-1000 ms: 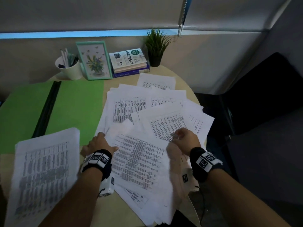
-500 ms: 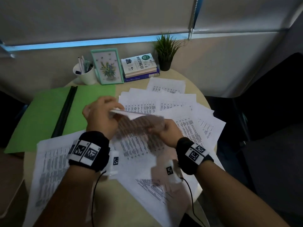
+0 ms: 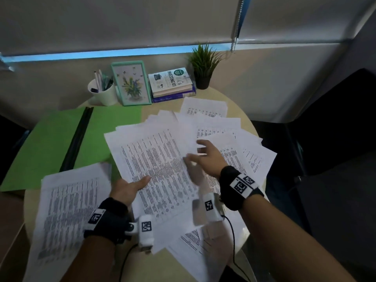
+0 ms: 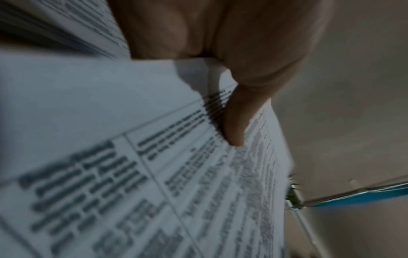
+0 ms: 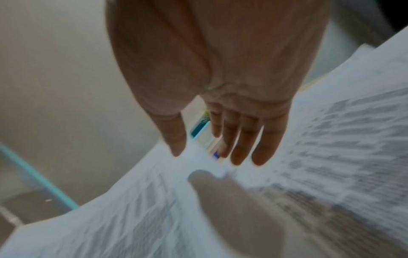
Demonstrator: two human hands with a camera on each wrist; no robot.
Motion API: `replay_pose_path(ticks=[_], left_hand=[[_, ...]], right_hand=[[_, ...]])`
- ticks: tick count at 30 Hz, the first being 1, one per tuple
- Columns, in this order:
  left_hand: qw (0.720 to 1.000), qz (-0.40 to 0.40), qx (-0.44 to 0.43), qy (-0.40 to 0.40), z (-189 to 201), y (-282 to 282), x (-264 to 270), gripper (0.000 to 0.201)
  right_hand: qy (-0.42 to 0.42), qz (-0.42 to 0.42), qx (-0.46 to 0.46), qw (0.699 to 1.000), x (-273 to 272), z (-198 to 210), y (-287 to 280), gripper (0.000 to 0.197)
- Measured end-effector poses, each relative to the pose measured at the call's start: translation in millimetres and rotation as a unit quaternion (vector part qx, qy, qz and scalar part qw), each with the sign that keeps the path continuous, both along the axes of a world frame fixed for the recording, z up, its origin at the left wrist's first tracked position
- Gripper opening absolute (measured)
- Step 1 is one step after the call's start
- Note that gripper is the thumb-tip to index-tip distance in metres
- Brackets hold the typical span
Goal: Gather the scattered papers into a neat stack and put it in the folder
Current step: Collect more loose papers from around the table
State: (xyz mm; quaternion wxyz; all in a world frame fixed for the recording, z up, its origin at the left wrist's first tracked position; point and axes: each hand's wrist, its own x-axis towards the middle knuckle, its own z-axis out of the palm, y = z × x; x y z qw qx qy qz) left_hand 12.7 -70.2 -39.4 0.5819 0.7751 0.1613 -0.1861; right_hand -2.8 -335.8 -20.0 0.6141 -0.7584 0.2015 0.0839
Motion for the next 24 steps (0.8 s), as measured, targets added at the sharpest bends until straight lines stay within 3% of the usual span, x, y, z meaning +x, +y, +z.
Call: replay_pose_path(ticks=[3, 5, 7, 9, 11, 14, 18, 24], left_hand=[[0.999, 0.034, 0.025, 0.027, -16.6, 11.5, 3.7, 0.073], [0.997, 0.043, 0.050, 0.045, -23.1, 19.2, 6.1, 0.057], [0.993, 0.050, 0.076, 0.069, -30.1, 27.2, 7.9, 0.049], [0.989, 0.055, 0.095, 0.095, -39.3, 32.4, 8.7, 0.050], [0.987, 0.054, 0.102, 0.112, -46.7, 33.5, 8.0, 0.055], [0.986, 0.054, 0.105, 0.117, -50.2, 30.8, 6.3, 0.050], [0.986, 0.058, 0.106, 0.119, -51.2, 28.3, 5.3, 0.047], [0.983, 0.048, 0.126, 0.127, -63.2, 31.4, 6.5, 0.064]], right_hand=[[0.065, -0.144, -0.127, 0.979, -12.4, -20.2, -41.0, 0.064], [0.175, -0.193, -0.246, 0.934, -25.9, -31.7, -66.4, 0.085], [0.272, -0.170, -0.297, 0.900, -37.7, -39.9, -74.7, 0.118], [0.302, -0.133, -0.324, 0.887, -44.7, -44.9, -70.8, 0.129], [0.295, -0.128, -0.322, 0.890, -44.2, -50.4, -66.1, 0.112], [0.265, -0.143, -0.288, 0.909, -42.9, -57.6, -62.2, 0.069], [0.133, -0.222, -0.228, 0.939, -48.6, -51.3, -68.6, 0.013], [-0.021, -0.230, -0.230, 0.945, -43.1, -23.1, -97.0, 0.010]])
